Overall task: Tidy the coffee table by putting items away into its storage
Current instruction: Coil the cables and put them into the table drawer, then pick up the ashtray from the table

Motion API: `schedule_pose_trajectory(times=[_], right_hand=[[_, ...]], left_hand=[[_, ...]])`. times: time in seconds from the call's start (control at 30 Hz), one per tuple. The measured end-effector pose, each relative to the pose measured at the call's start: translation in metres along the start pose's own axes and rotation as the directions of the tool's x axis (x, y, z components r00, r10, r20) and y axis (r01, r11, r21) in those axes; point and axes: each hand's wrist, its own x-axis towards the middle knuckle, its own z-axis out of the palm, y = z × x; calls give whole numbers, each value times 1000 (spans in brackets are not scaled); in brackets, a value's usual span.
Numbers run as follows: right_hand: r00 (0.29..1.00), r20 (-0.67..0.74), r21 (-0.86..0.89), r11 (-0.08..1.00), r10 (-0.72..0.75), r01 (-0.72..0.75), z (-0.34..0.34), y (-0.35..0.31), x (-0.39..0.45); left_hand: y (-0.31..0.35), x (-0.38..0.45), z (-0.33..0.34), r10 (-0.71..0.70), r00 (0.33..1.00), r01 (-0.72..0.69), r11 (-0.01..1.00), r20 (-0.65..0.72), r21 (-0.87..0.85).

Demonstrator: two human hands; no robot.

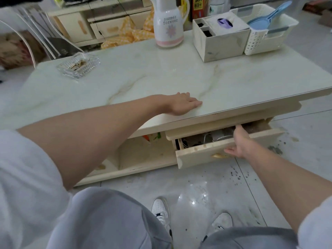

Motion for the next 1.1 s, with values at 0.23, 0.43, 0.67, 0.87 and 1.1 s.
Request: schedule_pose_trajectory(times=[0.23,0.43,0.67,0.87,1.1], right_hand=[[990,93,112,990,-101,91,28,1,21],[971,231,-407,901,-55,148,26,5,-2],[809,473,-368,756,-349,541,6,-69,-98],[537,467,-548,247,-703,799,94,-133,-89],[477,568,-496,184,-671,849,240,-205,-44]], left_hand=[[-4,5,2,9,1000,-9,1000,7,27],[-4,6,0,0,1000,0,999,0,37],[4,-2,3,6,999,-6,1000,-53,-5],[-51,18,-33,27,843,-13,999,-538,29],[-170,73,-117,-160,702,94,987,-694,-133]])
